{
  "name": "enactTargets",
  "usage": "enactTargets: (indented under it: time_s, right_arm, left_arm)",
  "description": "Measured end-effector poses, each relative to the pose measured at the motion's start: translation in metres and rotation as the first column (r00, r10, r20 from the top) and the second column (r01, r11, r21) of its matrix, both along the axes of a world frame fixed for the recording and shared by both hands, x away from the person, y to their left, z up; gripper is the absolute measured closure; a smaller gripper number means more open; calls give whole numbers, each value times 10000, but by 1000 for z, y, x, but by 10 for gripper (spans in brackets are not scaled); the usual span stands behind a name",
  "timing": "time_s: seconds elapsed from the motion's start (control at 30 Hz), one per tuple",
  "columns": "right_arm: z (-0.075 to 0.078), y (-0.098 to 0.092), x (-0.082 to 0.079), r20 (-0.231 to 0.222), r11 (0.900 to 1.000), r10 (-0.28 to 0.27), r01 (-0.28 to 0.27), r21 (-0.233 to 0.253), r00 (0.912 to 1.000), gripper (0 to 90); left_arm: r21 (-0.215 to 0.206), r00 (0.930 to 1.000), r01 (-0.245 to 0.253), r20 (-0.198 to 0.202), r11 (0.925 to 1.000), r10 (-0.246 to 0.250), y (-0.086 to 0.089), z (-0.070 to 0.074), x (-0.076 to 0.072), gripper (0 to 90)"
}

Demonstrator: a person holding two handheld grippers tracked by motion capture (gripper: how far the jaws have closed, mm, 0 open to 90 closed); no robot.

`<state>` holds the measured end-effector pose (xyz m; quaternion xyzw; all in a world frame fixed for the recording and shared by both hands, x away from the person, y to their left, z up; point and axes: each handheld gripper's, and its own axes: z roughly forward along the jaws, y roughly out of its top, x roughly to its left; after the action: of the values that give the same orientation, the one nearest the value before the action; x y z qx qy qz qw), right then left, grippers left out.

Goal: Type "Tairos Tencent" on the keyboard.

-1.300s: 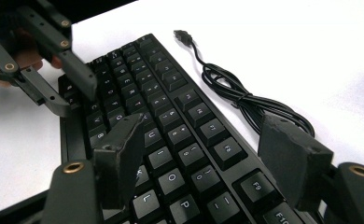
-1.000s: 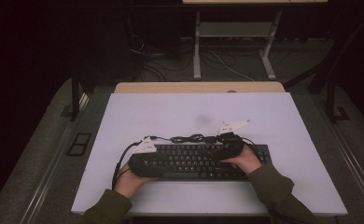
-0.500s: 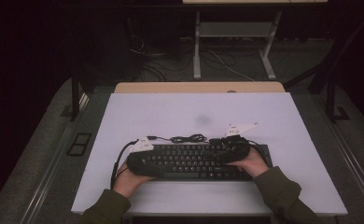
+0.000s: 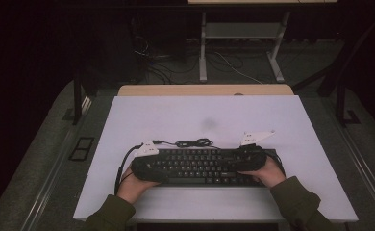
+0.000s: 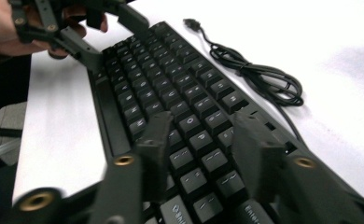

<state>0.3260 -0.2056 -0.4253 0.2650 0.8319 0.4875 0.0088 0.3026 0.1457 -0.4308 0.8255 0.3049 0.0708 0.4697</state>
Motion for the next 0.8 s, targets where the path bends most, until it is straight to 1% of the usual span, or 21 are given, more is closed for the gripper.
enactTargets:
  time_s: [0.07,0.17,0.23,0.37,0.47,0.57,0.8]
  right_arm:
    - [0,-1,-2,-44,10000,23,-23,-67,10000,678]
    - [-1,-3,-4,-65,9995,227,-228,-197,9997,761]
    - [-2,-4,-5,-134,9992,282,-286,-278,9995,803]
    - [-4,-7,-8,-236,9968,577,-589,-538,9981,883]
    - [-5,-9,-11,-257,9946,778,-794,-668,9966,892]
    - [-6,-10,-12,-274,9929,850,-870,-813,9960,892]
    - [-10,-6,-13,-316,9863,1077,-1108,-1223,9937,892]
  left_arm:
    - [2,10000,20,-7,10000,-20,-1,0,1,224]
    - [-17,10000,29,17,10000,-29,-1,-1,1,224]
    - [-102,10000,-28,-18,9999,28,0,-1,2,224]
    - [-153,10000,-44,32,9999,45,0,0,3,225]
    - [-194,10000,-25,13,9998,25,0,0,3,225]
    - [-269,10000,-13,-20,9996,13,-1,0,4,226]
    - [-264,10000,-6,-12,9997,6,-3,0,5,228]
